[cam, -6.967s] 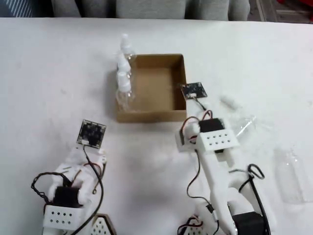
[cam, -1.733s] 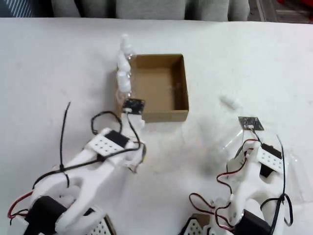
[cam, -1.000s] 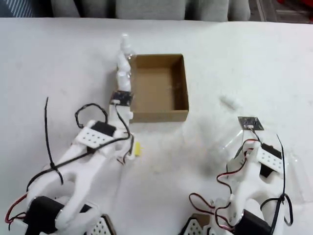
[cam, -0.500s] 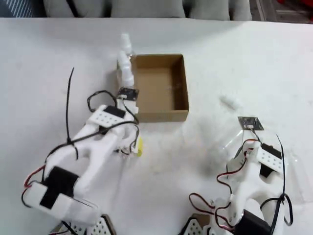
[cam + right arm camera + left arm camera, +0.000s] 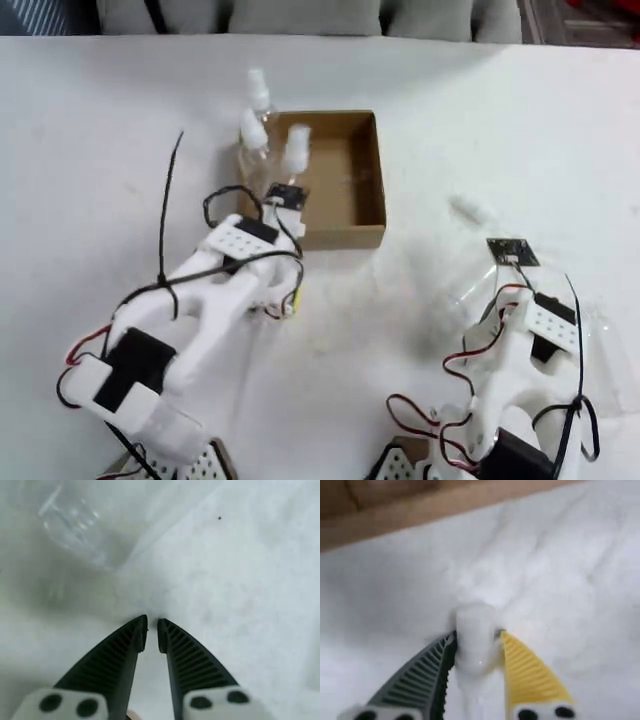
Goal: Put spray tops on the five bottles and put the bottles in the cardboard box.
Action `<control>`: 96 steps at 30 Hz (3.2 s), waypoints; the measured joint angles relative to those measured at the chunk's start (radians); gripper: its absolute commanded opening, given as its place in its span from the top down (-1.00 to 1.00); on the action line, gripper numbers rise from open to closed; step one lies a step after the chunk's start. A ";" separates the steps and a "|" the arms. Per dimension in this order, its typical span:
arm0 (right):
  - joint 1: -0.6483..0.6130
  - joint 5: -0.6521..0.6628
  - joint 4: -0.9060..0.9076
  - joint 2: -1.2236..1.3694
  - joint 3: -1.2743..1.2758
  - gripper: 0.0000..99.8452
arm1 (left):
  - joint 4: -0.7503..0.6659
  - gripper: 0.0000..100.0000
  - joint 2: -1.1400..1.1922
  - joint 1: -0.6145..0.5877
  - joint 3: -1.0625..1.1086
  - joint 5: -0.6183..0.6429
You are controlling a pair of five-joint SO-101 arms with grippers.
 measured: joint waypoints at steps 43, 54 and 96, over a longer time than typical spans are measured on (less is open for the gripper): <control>0.559 0.247 0.235 0.334 -0.895 0.96 | 0.003 0.96 -0.365 -0.308 0.172 -0.133; 0.562 0.247 0.353 0.551 -1.065 0.97 | -0.048 0.96 -0.414 -0.614 0.189 -0.155; -0.692 -0.503 0.362 0.445 -1.100 0.69 | -0.212 0.96 -0.414 -0.686 0.336 -0.324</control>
